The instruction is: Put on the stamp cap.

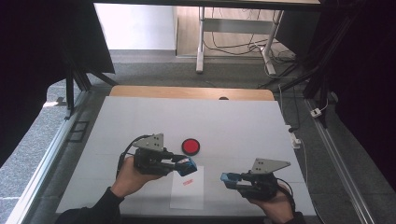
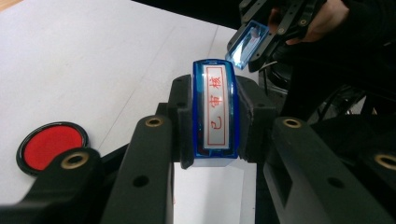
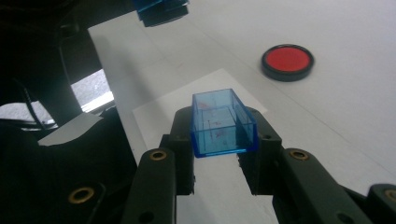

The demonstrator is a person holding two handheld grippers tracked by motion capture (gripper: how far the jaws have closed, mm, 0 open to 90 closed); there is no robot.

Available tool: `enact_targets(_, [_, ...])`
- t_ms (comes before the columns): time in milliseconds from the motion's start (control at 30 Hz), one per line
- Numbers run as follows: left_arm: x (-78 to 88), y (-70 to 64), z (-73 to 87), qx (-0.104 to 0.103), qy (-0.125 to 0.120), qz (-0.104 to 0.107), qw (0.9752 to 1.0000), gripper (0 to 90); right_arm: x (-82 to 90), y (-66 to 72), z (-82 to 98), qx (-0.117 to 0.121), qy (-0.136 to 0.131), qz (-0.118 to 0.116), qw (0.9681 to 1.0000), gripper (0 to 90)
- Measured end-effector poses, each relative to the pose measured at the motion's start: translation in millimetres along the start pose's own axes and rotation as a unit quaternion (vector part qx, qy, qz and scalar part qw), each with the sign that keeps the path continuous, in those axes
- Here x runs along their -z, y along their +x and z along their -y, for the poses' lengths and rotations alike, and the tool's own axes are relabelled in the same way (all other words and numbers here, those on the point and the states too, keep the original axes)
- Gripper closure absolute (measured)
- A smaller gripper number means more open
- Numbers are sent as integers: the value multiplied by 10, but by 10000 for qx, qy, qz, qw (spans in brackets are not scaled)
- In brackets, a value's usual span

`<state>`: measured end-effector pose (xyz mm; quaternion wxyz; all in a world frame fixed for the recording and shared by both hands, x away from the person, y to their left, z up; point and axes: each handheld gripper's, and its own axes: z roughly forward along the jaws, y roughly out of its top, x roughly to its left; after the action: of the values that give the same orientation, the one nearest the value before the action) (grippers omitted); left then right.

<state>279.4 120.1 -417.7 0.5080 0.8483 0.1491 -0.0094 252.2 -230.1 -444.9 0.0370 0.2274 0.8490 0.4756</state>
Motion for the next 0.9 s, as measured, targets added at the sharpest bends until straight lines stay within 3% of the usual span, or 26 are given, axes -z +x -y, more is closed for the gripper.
enact_targets(267, [9,-17,-9,-199,29,96,9998,700,-186,42,-75,228,59,-349,9991,685])
enact_targets(900, [56,-41,-25,-585,-57,397,9975,700,-559,90,-243,311,98,-1067,9938,686])
